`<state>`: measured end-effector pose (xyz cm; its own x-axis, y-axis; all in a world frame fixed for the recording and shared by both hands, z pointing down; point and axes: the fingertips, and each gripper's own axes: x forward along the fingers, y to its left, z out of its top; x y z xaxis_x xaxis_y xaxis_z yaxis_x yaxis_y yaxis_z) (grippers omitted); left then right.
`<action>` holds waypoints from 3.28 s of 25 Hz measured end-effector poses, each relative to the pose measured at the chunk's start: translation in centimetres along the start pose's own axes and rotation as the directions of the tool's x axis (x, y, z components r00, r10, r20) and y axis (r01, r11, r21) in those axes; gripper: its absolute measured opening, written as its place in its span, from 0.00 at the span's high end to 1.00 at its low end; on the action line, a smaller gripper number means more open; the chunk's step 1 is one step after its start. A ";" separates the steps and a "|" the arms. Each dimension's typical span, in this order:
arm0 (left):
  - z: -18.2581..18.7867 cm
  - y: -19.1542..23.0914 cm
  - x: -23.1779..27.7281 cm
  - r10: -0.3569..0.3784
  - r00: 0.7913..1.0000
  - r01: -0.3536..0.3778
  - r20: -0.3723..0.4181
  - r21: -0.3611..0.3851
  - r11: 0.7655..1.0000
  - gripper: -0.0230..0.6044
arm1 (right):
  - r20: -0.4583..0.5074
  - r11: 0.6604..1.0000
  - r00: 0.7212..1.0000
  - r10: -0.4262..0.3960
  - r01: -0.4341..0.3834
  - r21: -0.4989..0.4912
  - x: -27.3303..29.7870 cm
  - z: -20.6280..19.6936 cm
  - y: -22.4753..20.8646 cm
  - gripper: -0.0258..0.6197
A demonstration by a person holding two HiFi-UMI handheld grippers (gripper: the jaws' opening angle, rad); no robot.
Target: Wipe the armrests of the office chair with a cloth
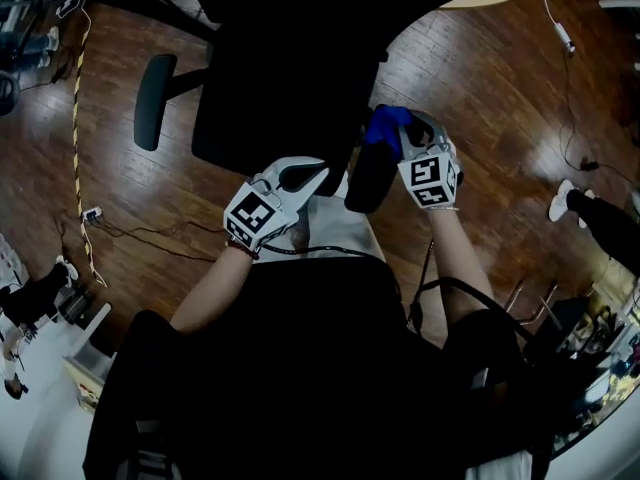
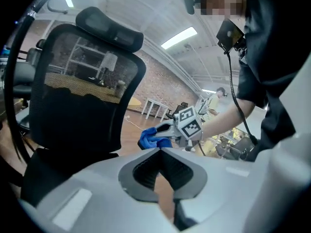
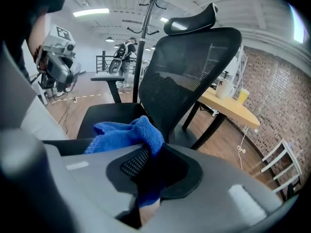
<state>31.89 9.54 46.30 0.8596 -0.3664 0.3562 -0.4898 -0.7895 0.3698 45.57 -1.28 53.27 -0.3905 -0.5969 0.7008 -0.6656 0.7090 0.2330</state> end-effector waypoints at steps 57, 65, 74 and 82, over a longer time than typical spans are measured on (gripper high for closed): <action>2.2 -1.8 -1.8 0.014 1.000 -0.014 -0.020 0.017 1.000 0.95 | 0.088 0.910 0.906 0.414 -0.414 -0.017 -10.6 -4.1 17.5 0.88; 2.7 0.5 -2.7 0.054 0.999 -0.054 0.007 0.006 0.999 0.95 | 0.038 0.899 0.929 0.369 -0.367 0.238 -11.9 -8.1 17.1 0.89; 2.6 2.8 -2.3 0.096 0.995 -0.096 0.018 -0.019 0.995 0.95 | 0.046 0.953 0.986 0.157 -0.164 0.256 -7.3 -6.7 6.7 0.88; 2.9 2.4 -2.6 0.081 0.997 -0.081 0.015 -0.005 0.997 0.95 | 0.026 0.984 0.998 0.052 -0.056 0.171 -3.8 -3.6 1.2 0.89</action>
<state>28.90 7.20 43.73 0.8190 -0.4364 0.3725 -0.5587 -0.7545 0.3444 48.54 3.18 53.30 -0.4415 -0.5688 0.6940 -0.7417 0.6666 0.0745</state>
